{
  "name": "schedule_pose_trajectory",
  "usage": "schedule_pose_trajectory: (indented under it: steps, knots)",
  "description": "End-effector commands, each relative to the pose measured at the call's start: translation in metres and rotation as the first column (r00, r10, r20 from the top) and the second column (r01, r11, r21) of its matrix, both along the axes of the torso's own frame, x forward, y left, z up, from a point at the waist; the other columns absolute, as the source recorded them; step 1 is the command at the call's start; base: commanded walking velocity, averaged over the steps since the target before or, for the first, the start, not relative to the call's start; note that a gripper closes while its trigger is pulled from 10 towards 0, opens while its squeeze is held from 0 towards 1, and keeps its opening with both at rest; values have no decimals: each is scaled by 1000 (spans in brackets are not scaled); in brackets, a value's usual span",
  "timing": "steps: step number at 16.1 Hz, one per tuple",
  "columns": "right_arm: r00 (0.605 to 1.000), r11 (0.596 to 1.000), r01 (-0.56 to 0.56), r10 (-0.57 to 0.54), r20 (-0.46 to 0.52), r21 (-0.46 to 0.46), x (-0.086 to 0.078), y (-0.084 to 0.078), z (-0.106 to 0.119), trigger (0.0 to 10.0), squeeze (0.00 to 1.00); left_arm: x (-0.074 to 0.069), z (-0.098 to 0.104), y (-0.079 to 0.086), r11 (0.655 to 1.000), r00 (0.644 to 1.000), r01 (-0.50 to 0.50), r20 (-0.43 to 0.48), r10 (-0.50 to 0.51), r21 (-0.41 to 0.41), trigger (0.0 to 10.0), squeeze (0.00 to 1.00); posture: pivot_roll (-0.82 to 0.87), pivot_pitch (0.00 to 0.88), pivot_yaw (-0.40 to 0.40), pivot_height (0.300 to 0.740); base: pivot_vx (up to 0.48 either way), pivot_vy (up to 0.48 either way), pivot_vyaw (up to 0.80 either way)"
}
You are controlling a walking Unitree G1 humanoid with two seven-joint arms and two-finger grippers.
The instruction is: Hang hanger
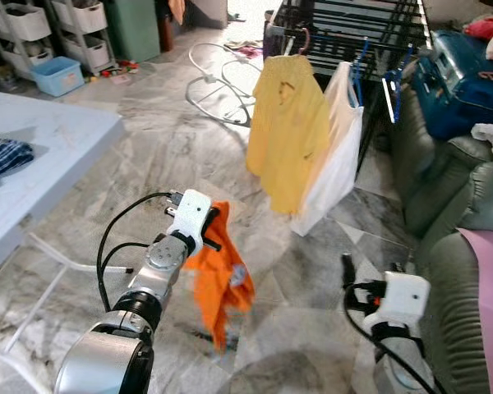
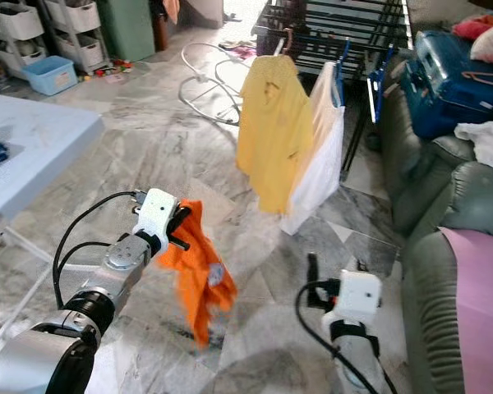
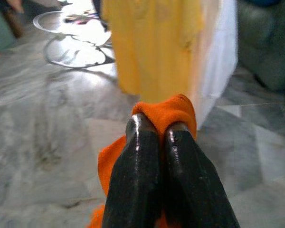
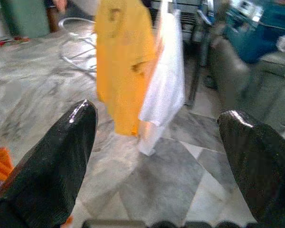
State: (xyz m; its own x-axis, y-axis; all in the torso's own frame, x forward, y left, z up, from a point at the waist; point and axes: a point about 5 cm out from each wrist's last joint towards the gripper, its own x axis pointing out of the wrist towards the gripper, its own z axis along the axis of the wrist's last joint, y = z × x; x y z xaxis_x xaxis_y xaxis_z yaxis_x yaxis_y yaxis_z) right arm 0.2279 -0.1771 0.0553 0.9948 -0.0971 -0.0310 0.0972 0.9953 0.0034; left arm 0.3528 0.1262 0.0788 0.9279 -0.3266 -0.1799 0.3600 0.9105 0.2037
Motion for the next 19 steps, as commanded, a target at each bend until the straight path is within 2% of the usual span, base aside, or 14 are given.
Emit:
schedule_pose_trajectory:
  steps: [1,3,5,6,7,8,9,10,13,15,17,19]
  knots:
    - [1000,1000,3,-3,20,-21,-1,-3,6,10000,0,-13,-15,1,999,999,-36,1,36,-18,10000,0,66,10,-76,740,0,0,0]
    - [1000,1000,9,-8,23,-24,-1,-4,7,10000,0,-25,-26,5,997,998,-65,2,65,-30,10000,0,72,7,-73,740,0,0,0]
    - [1000,999,18,-17,26,-28,-1,-8,8,10000,0,-40,-43,21,977,979,-204,-44,201,-63,10000,0,93,4,-82,740,0,0,0]
    - [1000,999,17,-16,26,-32,-1,-9,9,10000,0,-40,-39,31,974,975,-222,-15,222,-51,10000,0,101,7,-86,740,0,0,0]
    - [1000,999,8,-7,24,-38,-2,-9,9,10000,0,-40,-37,40,979,980,-200,-5,200,-30,10000,0,105,9,-88,740,0,0,0]
    - [1000,999,4,-3,22,-43,-2,-9,9,10000,0,-41,-37,40,984,984,-176,2,176,-17,10000,0,100,12,-85,740,0,0,0]
    - [1000,999,3,-2,24,-49,-3,-10,10,10000,0,-43,-36,37,992,992,-126,23,126,4,10000,0,95,18,-81,740,0,0,0]
    - [999,999,14,-12,29,-49,-4,-11,11,10000,0,-43,-36,36,992,992,-127,14,127,-4,10000,0,89,19,-76,740,0,0,0]
    - [998,998,54,-53,30,-33,-10,-11,9,10000,0,-41,-35,22,992,994,-109,-14,109,-62,10000,0,68,7,-55,740,0,0,0]
    - [998,998,64,-63,30,-28,-13,-9,7,10000,0,-39,-32,9,995,999,-48,-17,47,-87,10000,0,51,0,-33,740,0,0,0]
    - [997,997,65,-64,32,-28,-13,-9,8,10000,0,-31,-25,0,989,999,-24,-36,19,-149,10000,0,45,0,-25,740,129,0,0]
    - [998,998,58,-56,37,-37,-10,-7,10,10000,0,-22,-14,-11,984,1000,0,-18,-3,-181,10000,0,44,0,-27,740,270,0,0]
